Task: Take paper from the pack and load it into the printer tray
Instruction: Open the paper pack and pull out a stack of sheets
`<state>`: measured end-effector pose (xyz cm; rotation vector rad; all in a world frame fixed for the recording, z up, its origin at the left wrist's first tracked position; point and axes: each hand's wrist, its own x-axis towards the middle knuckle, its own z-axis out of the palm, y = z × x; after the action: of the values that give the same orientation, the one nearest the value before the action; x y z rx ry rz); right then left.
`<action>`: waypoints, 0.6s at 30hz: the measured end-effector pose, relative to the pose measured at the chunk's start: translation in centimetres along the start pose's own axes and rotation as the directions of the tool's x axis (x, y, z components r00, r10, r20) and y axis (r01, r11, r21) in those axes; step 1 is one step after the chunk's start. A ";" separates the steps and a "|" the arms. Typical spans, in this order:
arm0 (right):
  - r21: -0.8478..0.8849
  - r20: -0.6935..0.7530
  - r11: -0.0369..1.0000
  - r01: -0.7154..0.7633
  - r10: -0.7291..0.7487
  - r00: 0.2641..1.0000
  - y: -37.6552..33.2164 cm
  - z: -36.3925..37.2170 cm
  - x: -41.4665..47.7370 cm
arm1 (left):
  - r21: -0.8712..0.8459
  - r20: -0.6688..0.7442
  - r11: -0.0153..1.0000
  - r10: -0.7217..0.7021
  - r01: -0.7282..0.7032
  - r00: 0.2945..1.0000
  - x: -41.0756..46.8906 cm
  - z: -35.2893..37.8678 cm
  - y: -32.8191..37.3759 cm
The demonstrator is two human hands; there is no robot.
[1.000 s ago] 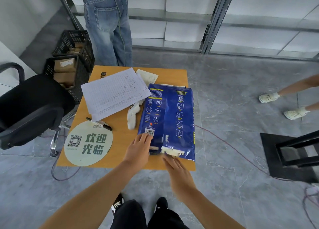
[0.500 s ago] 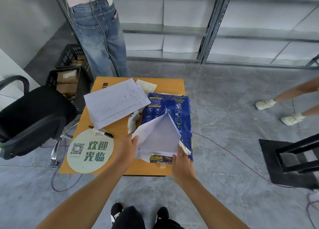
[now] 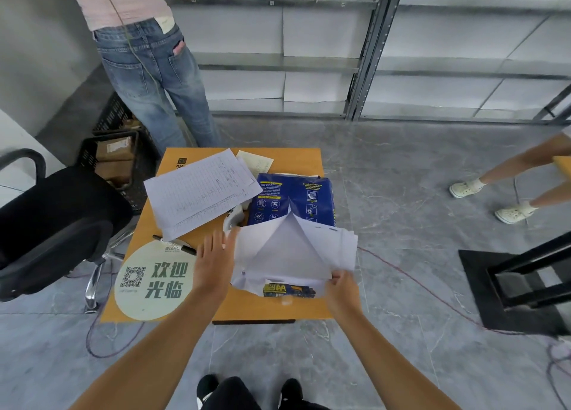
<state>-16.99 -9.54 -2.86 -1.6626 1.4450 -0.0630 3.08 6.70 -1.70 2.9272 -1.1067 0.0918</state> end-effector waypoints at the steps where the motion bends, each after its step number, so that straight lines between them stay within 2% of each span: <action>1: 0.040 0.001 0.999 -0.013 0.013 1.000 0.0 -0.4 0.2 | -0.031 0.015 0.999 0.034 -0.034 0.999 -0.2 0.1 0.2; 5: 0.148 0.004 0.988 -0.053 0.053 0.999 0.1 -1.0 0.7 | -0.207 0.199 0.954 0.257 -0.215 0.946 -1.8 1.6 0.5; 7: 0.182 -0.010 0.982 -0.056 0.059 0.998 0.3 -1.0 0.8 | -0.233 0.259 0.955 0.241 -0.182 0.935 -2.7 2.5 0.0; 10: 0.186 -0.042 0.981 -0.047 0.056 0.998 0.3 -1.0 0.6 | -0.319 0.248 0.947 0.054 0.029 0.967 -3.7 3.3 -0.2; 13: 0.208 -0.091 0.978 -0.028 0.048 0.995 0.0 -0.9 0.4 | -0.393 0.257 0.893 -0.125 0.221 0.958 -3.8 2.4 1.3; 15: 0.226 -0.119 0.974 -0.021 0.049 0.992 -0.1 -0.9 0.5 | -0.468 0.375 0.769 -0.274 0.436 0.885 -3.4 1.5 2.6; 18: 0.322 -0.099 0.944 -0.073 0.110 0.989 -0.2 -1.2 0.6 | -0.504 0.604 0.479 -0.398 0.718 0.690 -1.9 1.2 3.8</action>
<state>-17.33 -10.67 -2.34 -1.3451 1.5079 -0.3281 -0.78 5.05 -3.03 2.3944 0.0141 -0.8161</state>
